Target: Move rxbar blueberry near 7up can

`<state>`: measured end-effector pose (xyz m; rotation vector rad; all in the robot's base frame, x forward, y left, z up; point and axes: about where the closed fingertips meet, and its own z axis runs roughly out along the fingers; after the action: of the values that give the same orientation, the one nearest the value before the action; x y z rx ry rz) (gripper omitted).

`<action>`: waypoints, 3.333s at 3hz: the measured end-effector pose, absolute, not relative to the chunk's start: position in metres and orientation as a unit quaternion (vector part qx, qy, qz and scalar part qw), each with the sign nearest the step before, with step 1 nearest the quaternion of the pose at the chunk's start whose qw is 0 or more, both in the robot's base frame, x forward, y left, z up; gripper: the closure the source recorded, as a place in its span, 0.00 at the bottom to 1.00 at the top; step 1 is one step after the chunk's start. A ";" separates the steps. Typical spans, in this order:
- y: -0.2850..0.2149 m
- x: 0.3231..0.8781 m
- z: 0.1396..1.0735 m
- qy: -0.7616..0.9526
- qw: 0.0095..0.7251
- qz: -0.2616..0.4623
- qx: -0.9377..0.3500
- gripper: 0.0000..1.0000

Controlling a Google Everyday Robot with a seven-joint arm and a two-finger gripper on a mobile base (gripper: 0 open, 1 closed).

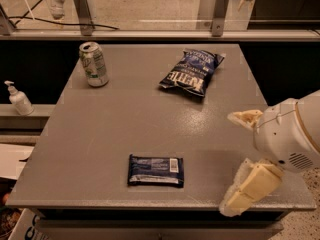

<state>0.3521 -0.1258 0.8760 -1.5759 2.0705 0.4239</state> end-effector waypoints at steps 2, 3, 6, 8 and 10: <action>-0.049 0.353 0.902 0.721 0.347 0.217 -0.559 0.00; -0.016 0.356 0.892 0.712 0.356 0.207 -0.569 0.00; 0.004 0.375 0.807 0.740 0.302 0.165 -0.578 0.00; -0.006 0.391 0.804 0.764 0.277 0.166 -0.558 0.42; -0.018 0.400 0.814 0.776 0.272 0.173 -0.542 0.87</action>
Offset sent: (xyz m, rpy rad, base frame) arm 0.0085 0.1210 0.0390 0.3434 -0.1343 0.0227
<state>0.4000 -0.0184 0.8142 -1.4591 2.0886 0.4665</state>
